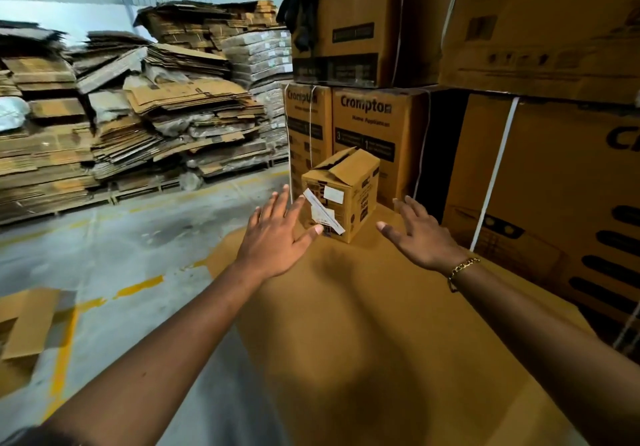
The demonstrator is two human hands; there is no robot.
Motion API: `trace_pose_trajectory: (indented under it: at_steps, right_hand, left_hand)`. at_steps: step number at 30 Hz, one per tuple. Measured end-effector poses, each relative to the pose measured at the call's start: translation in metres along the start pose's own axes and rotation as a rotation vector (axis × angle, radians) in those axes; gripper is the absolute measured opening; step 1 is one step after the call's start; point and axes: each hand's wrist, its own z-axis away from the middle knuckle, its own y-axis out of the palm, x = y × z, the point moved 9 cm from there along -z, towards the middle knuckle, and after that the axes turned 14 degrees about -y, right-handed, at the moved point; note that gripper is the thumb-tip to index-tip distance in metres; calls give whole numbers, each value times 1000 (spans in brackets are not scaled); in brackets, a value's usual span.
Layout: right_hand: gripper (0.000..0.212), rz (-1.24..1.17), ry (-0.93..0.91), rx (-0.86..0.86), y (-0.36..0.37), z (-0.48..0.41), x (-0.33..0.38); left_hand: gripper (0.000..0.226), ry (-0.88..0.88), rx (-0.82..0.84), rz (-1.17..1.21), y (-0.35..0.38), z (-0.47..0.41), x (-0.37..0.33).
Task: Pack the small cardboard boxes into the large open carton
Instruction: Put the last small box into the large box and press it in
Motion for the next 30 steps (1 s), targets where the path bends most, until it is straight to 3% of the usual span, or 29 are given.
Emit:
trace_pose_trajectory:
  at_steps: [12,17,23,27,30]
  right_hand:
    - [81,-220,257,-150,102,-193,-75]
    - [75,-455,459,-266,144,-264,-100]
    - [74,-692,641,-400,170,-322,-127]
    - [78,-773,757,-442,182,-354,-145]
    - [83,-847,837,-424,194,-372,-158]
  left_hand:
    - [88,47,210,161,150,-244,58]
    - [77,-27,406,499,219,-342,79]
    - [78,-165,519,794,267,-423,80]
    - [85,-255,601,905,287,-464,66]
    - [99,-381,781,1018,309,-483,56]
